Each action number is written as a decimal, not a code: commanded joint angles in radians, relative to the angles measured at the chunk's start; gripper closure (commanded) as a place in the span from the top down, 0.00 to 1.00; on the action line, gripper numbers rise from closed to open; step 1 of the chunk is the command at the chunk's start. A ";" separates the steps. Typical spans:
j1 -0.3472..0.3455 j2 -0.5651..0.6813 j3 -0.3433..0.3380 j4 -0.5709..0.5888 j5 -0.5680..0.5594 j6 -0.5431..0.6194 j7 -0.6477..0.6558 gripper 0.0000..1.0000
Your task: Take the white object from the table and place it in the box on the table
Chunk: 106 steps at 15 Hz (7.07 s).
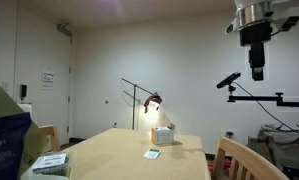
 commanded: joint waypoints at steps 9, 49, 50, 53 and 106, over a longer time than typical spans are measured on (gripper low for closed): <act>0.004 0.000 -0.003 0.002 -0.002 -0.002 0.002 1.00; -0.064 0.437 -0.099 0.427 -0.117 0.261 -0.052 1.00; -0.082 0.467 -0.085 0.456 -0.146 0.258 0.026 1.00; -0.105 0.575 -0.065 0.555 -0.187 0.253 0.170 1.00; -0.025 1.732 -0.140 1.433 -0.070 0.289 -0.134 1.00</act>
